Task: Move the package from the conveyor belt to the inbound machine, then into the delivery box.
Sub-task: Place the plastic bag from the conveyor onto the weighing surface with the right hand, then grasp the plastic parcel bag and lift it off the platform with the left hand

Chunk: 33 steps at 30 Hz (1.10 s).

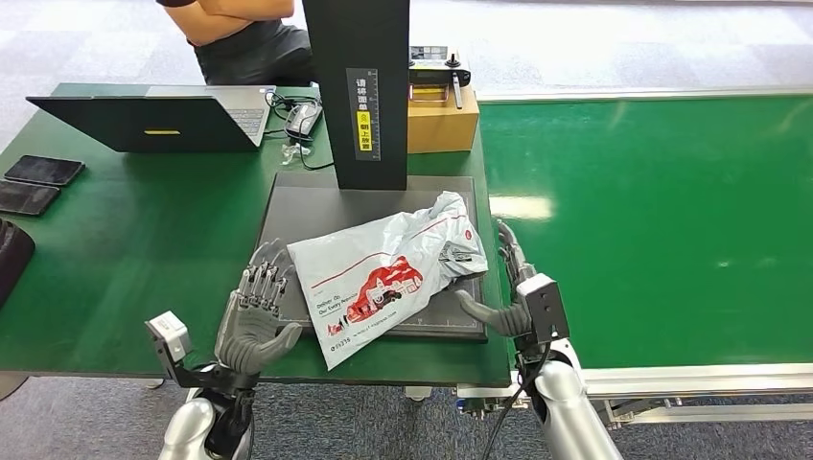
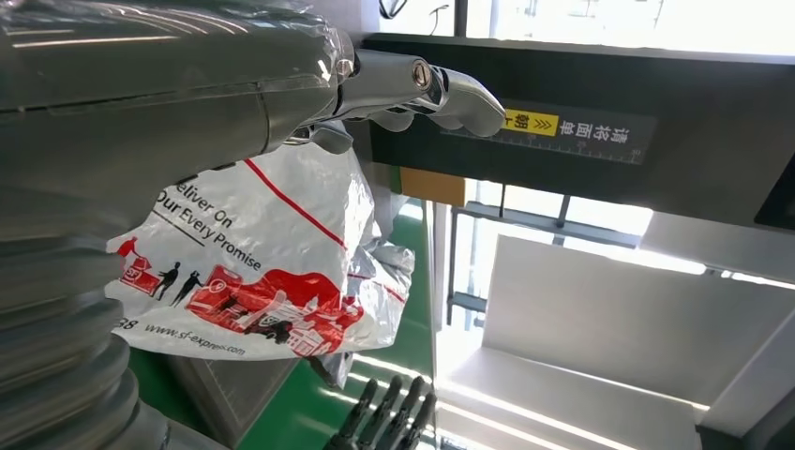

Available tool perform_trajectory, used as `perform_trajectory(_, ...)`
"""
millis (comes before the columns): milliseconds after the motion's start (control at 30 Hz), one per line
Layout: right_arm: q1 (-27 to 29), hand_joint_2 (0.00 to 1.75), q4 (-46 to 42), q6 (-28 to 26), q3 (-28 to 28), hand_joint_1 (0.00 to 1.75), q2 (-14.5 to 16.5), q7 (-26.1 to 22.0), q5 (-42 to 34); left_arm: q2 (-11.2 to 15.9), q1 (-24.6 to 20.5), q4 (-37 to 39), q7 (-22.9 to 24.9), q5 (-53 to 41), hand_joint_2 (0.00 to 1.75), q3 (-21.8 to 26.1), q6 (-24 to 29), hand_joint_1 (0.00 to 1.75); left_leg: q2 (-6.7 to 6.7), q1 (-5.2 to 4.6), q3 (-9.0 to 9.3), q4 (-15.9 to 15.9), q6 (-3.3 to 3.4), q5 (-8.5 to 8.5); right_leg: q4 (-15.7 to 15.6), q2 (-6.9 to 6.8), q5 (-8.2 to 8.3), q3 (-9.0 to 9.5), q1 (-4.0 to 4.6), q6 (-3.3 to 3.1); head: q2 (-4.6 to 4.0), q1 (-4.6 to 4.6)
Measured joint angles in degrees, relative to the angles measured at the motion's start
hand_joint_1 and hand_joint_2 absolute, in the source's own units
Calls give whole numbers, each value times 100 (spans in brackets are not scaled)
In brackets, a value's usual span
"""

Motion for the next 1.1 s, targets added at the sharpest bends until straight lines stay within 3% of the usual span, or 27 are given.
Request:
perform_trajectory(667,606,175,-803,233,-362,0,102,38,336,-142,16,-99,61,-277,175,5,-105,0,0,0,1,0,-2,-2,-1,1,-1,0,0,1,0,1)
perform_trajectory(1100,752,175,-963,304,-423,0,223,10,432,-274,-109,-98,82,-819,175,-568,-64,0,0,0,1,0,-2,-2,-2,1,-1,0,0,1,0,1)
